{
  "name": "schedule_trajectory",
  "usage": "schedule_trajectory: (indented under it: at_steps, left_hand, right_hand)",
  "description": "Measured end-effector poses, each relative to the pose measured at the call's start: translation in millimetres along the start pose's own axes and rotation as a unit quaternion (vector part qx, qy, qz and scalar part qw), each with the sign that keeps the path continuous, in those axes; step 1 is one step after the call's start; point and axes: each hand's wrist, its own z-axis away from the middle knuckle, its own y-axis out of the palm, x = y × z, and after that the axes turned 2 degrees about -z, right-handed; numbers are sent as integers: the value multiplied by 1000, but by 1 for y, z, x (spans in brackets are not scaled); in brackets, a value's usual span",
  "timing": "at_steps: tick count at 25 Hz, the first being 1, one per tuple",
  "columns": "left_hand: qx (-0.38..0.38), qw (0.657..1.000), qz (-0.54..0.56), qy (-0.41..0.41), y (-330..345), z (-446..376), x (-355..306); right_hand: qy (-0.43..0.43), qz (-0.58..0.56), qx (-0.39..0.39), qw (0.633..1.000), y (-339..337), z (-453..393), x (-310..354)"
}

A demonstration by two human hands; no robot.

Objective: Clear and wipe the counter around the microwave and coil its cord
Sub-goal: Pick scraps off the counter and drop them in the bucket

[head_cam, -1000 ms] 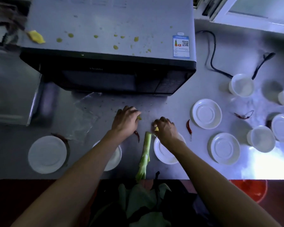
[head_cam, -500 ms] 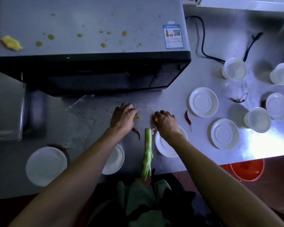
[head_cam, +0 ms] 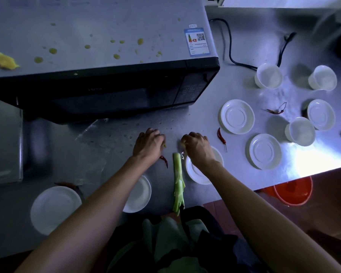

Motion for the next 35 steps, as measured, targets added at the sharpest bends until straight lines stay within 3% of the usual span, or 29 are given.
schedule_trajectory:
  at_steps: [7, 12, 21, 35]
  left_hand:
    - [-71, 997, 35, 7, -12, 5, -15]
    - [-93, 993, 50, 49, -13, 3, -61]
    - [-51, 984, 16, 170, 34, 24, -229]
    - [20, 933, -61, 354, 124, 50, -504]
  right_hand:
    - [39, -84, -77, 993, -12, 24, -6]
    - [71, -122, -119, 983, -20, 61, -37]
    - [164, -204, -210, 942, -30, 198, -156]
    - [297, -189, -359, 865, -33, 431, -331]
